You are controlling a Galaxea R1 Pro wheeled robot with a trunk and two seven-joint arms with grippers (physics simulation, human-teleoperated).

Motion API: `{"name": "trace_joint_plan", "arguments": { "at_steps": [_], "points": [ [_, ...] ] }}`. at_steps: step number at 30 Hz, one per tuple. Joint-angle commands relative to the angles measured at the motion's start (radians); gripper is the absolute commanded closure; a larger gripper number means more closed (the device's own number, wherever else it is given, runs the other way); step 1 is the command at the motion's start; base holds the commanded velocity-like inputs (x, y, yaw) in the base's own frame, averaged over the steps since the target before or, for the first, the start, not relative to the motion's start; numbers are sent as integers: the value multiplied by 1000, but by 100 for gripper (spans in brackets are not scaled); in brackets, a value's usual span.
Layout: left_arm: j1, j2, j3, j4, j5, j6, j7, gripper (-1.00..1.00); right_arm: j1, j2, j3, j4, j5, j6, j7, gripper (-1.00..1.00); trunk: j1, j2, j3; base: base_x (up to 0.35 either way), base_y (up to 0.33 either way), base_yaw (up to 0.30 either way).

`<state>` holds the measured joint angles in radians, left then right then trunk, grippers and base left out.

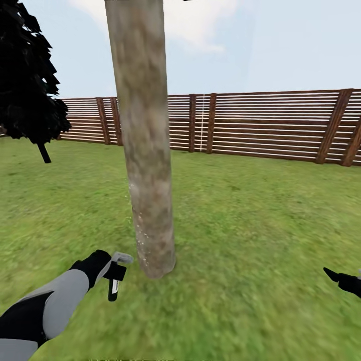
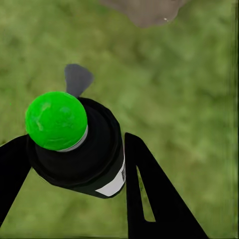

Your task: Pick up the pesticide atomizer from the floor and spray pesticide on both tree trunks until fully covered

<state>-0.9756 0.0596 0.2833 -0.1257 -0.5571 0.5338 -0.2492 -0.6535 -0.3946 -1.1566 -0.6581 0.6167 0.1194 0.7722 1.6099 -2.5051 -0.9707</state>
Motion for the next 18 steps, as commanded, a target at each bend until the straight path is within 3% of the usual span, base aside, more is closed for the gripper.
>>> {"name": "trace_joint_plan", "arguments": {
  "at_steps": [1,3,4,13,18],
  "points": [
    [0,0,-1,0,27,0,1,100,0,0,0,0,0,0,0,-100,0,0,0,-10,-312,261],
    [0,0,-1,0,92,0,2,100,0,0,0,0,1,0,0,-100,0,0,0,-3,-318,266],
    [0,0,-2,0,101,0,2,100,0,0,0,0,1,0,0,-100,0,0,0,-1,-323,268],
    [0,0,-3,3,111,0,4,100,0,0,0,0,2,-1,0,-100,0,0,0,0,-325,265],
    [0,0,-3,3,111,0,4,100,0,0,0,0,2,-1,0,-100,0,0,0,0,-326,43]
  ]
}}
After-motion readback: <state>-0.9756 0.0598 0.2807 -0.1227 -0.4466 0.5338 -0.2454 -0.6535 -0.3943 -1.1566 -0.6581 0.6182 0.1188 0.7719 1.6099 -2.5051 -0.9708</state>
